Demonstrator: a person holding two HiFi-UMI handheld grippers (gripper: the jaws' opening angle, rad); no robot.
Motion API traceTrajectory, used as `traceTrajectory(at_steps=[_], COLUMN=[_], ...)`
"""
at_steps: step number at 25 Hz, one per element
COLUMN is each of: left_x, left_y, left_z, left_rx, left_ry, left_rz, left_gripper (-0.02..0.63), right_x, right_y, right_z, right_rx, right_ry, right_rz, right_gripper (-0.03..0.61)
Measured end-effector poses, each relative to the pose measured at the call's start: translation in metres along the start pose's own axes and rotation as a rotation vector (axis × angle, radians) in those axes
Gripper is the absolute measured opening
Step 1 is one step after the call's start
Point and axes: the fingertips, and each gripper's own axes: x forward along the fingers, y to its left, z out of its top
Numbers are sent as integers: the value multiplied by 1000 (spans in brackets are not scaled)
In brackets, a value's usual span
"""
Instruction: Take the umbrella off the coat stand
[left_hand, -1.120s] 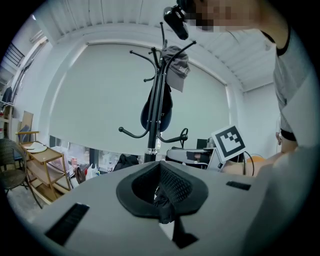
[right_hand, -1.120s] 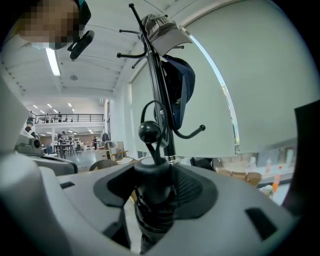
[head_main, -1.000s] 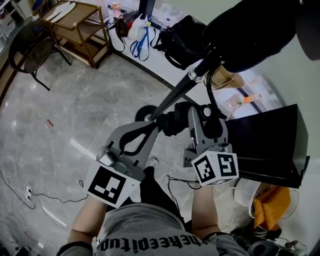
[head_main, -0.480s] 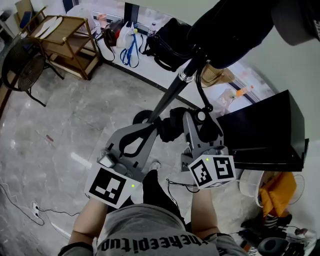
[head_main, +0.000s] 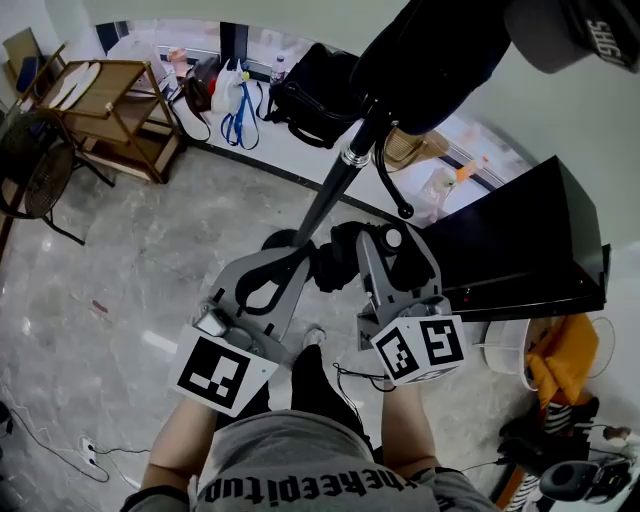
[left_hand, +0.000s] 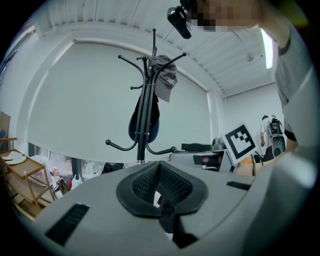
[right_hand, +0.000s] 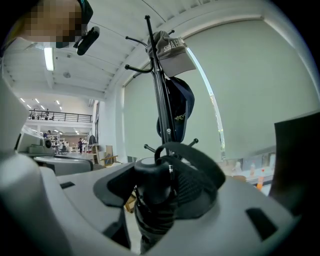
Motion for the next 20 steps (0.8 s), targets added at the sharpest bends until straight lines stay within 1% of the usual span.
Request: traceTrajectory(at_steps=[11, 20], left_x=[-7, -17], left_y=[-1, -3], left_z=[15, 26], left_rx=[18, 33], left_ry=[-33, -62], left_rz=[-75, -113], left_gripper=[15, 15], right_x=[-17, -34], right_y=[19, 35], right_z=[16, 26], right_rx=[-23, -35], right_ry=[-25, -52], right_rz=[-41, -69], right_gripper=[230, 229])
